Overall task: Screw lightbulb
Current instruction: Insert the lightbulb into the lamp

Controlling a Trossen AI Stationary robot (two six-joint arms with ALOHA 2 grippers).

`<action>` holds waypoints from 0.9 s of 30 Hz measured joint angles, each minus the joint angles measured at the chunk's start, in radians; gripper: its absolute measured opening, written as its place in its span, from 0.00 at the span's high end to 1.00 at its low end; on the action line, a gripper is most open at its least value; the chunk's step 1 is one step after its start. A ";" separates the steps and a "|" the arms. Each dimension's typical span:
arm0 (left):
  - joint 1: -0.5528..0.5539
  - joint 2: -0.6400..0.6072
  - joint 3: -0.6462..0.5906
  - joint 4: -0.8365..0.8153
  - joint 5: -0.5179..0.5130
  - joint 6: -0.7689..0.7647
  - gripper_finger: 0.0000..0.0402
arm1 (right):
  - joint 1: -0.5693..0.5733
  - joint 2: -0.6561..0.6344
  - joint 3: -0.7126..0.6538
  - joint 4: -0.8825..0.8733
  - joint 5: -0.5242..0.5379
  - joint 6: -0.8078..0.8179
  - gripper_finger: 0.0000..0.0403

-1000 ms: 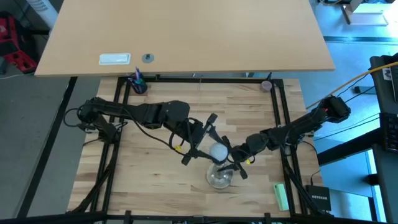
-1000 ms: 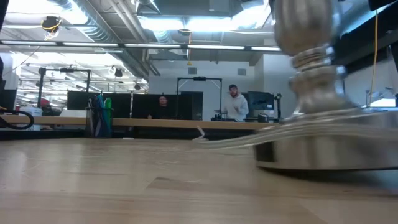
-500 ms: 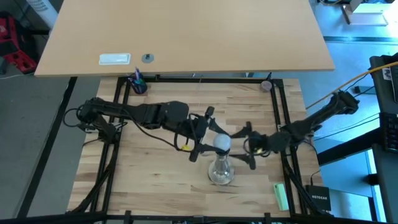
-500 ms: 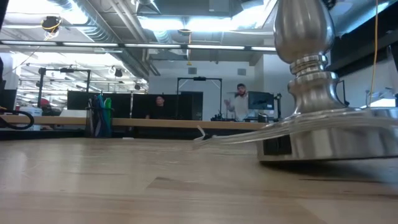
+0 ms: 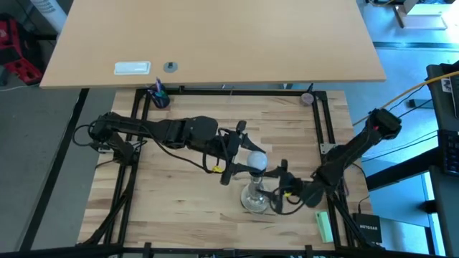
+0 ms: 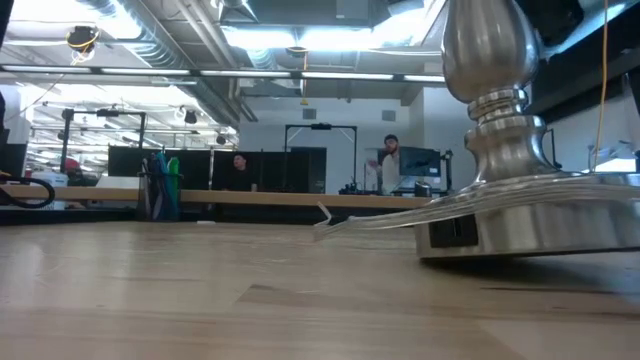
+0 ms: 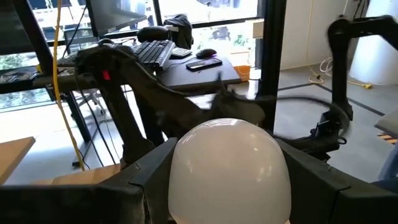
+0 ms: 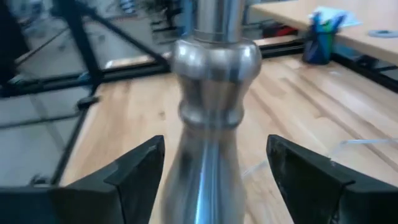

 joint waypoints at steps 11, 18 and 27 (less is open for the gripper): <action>0.000 0.000 0.000 0.007 -0.010 -0.006 0.45 | -0.013 0.139 0.000 0.231 0.119 -0.104 0.44; -0.001 0.001 0.000 0.010 -0.006 -0.012 0.45 | -0.012 0.135 0.000 0.241 0.115 -0.129 0.65; -0.032 -0.005 -0.002 0.014 0.037 0.016 0.45 | -0.040 0.031 -0.010 0.183 -0.128 -0.352 0.65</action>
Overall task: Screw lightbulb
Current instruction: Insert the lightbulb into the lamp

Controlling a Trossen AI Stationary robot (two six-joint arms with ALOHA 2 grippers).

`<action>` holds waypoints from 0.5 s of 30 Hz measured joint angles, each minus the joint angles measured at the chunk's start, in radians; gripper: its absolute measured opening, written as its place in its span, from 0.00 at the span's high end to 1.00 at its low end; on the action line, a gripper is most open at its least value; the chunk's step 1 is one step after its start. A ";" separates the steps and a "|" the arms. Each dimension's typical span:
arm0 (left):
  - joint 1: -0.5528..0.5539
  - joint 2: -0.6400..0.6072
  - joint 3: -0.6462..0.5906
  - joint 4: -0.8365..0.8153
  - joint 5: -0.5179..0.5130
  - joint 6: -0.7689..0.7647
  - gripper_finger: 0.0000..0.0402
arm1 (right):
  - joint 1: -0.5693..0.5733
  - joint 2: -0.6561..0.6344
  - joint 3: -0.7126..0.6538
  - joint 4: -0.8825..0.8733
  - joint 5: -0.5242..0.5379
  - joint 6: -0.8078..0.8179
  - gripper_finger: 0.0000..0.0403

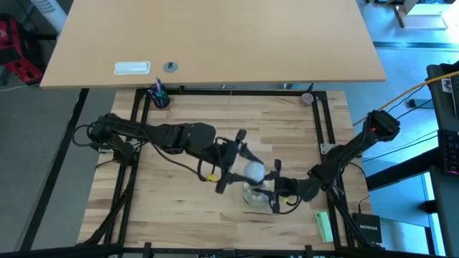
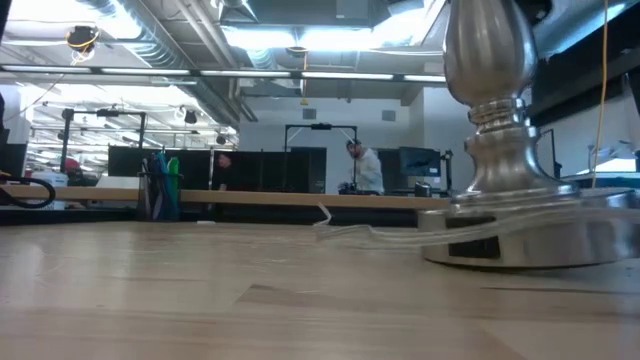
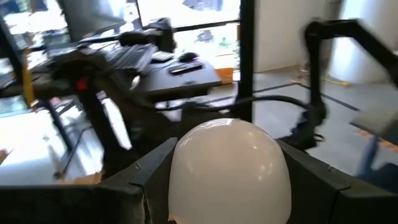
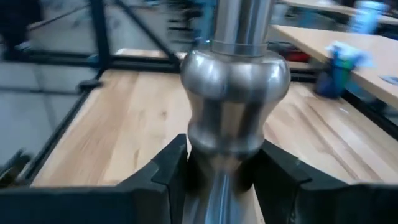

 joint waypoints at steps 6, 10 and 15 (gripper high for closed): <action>-0.018 0.000 0.001 0.022 0.127 0.042 0.45 | -0.148 -0.049 -0.001 0.006 -0.589 -0.078 0.65; -0.008 0.003 0.000 0.021 0.188 0.040 0.45 | -0.264 -0.032 0.000 0.014 -0.940 -0.105 0.65; 0.001 0.001 0.000 0.015 0.197 0.045 0.45 | -0.366 -0.016 0.002 0.021 -1.122 -0.115 0.65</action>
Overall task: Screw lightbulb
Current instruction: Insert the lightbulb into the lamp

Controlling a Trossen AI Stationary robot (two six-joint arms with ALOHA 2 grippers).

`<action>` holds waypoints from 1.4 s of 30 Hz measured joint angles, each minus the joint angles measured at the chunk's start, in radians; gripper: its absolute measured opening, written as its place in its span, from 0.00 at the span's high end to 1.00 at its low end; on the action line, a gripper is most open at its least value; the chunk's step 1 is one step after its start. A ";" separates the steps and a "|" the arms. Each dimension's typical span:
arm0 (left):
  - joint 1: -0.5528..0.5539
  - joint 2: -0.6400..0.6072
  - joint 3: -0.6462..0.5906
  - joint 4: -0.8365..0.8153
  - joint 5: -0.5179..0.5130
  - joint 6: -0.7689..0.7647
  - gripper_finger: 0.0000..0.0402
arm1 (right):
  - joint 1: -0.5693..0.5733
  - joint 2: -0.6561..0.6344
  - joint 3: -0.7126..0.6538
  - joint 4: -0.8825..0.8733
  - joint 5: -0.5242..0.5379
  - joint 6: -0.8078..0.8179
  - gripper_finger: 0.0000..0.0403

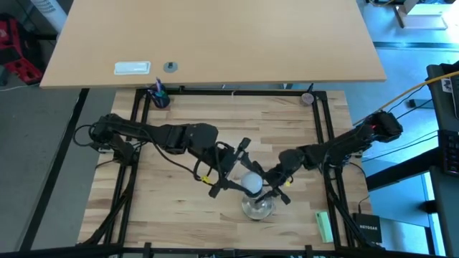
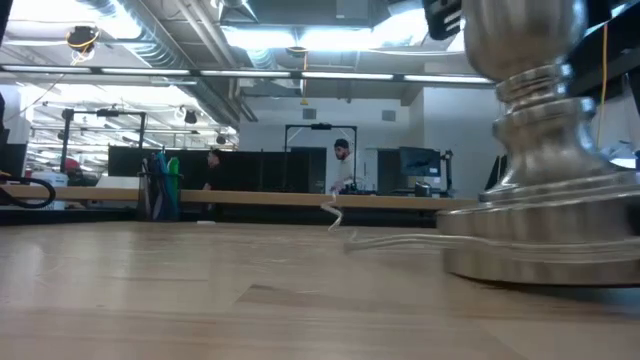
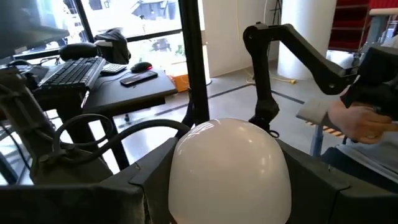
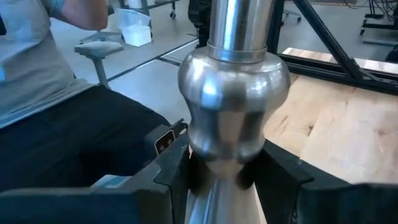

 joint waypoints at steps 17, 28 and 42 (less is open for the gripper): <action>0.004 -0.003 0.002 -0.038 -0.246 -0.058 0.45 | 0.058 -0.292 0.012 -0.429 0.566 0.270 0.19; 0.002 -0.002 0.001 -0.030 -0.298 -0.061 0.45 | 0.328 -0.278 0.010 -0.517 0.948 0.444 0.17; 0.004 -0.002 0.001 -0.016 -0.333 -0.079 0.45 | 0.400 0.030 0.008 -0.038 1.345 0.369 0.18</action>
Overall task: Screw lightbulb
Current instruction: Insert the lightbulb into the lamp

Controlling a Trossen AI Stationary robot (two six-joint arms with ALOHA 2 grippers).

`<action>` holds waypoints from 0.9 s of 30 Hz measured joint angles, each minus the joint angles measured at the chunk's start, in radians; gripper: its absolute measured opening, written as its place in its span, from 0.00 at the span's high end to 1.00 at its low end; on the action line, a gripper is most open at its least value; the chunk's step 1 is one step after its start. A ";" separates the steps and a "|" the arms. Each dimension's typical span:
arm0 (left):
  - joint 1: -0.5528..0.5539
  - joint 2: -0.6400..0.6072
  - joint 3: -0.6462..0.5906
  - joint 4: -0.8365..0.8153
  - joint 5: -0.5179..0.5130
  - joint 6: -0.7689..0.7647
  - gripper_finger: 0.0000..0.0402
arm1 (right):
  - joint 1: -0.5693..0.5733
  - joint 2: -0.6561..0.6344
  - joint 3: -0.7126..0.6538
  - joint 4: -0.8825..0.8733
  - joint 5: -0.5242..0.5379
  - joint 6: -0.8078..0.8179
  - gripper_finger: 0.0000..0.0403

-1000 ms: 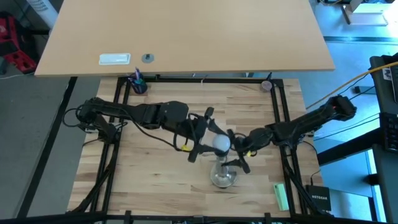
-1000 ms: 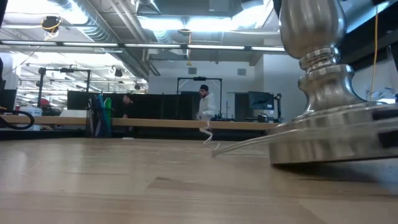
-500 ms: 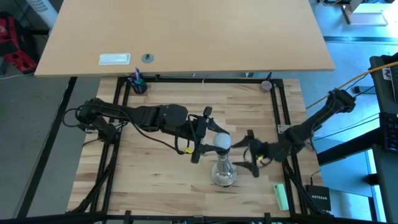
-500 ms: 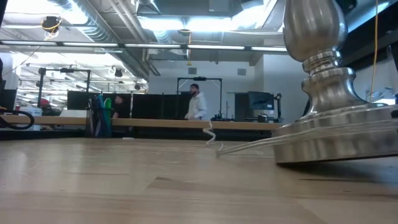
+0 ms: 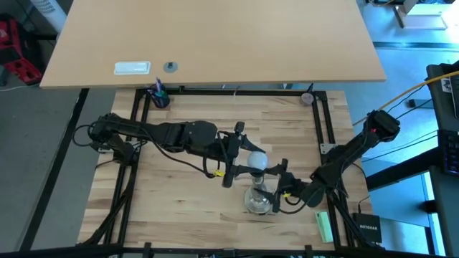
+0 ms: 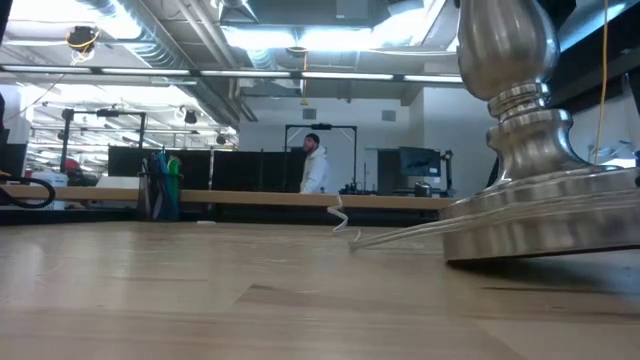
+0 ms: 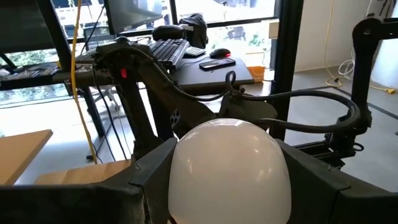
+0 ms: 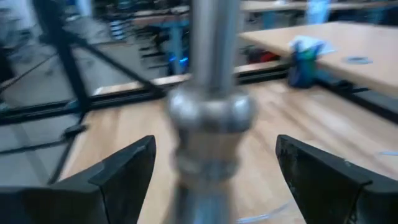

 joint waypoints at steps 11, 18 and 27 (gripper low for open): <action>0.002 0.000 -0.001 -0.005 -0.008 -0.013 0.45 | -0.013 0.001 0.000 0.006 -0.010 -0.060 0.66; -0.008 -0.003 -0.001 -0.010 0.019 0.006 0.45 | -0.026 -0.029 -0.006 0.037 -0.126 -0.223 0.66; -0.013 -0.008 0.000 -0.005 0.216 0.081 0.45 | -0.247 -0.092 -0.008 0.008 -0.810 -0.417 0.66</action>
